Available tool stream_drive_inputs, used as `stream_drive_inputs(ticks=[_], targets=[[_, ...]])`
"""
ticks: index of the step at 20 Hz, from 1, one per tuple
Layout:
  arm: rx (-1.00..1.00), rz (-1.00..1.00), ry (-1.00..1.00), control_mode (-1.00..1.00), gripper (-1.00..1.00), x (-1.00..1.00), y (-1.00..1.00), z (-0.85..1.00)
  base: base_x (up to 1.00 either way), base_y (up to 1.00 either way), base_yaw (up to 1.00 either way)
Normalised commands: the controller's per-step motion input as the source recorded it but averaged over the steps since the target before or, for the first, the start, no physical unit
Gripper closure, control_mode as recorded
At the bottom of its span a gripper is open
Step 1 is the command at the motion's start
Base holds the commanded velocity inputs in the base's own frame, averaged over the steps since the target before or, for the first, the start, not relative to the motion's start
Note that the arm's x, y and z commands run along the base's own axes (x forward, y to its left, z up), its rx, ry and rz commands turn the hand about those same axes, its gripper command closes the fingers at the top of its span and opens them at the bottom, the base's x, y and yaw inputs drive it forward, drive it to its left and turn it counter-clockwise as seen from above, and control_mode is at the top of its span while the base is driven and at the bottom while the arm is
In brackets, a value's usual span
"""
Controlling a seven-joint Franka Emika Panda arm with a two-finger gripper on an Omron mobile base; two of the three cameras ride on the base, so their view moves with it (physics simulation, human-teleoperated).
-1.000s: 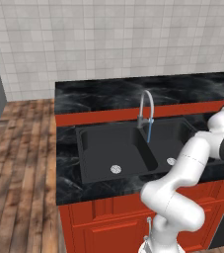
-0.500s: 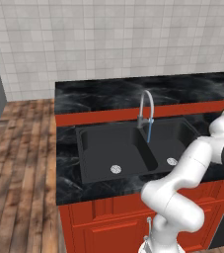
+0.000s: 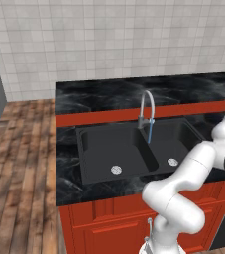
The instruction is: Soak the sponge with water for a few seconds and then drop it inside the sink.
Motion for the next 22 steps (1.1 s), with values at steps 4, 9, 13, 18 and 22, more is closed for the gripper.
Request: stream_drive_inputs(ticks=[4, 9, 13, 18, 22], targets=[[0.01, 0.00, 0.05, -1.00, -1.00, -0.03, 0.00, -0.07, 0.00, 0.00, 0.00], [0.03, 0.00, 0.04, -1.00, -1.00, -0.05, 0.00, -0.14, 0.00, 0.00, 0.00], [0.03, 0.00, 0.02, -1.00, -1.00, -0.01, 0.00, -0.19, 0.00, 0.00, 0.00], [0.02, 0.00, 0.00, -1.00, -1.00, 0.00, 0.00, -0.19, 0.00, 0.00, 0.00], [0.01, 0.00, 0.00, -1.00, -1.00, 0.00, 0.00, -0.27, 0.00, 0.00, 0.00]])
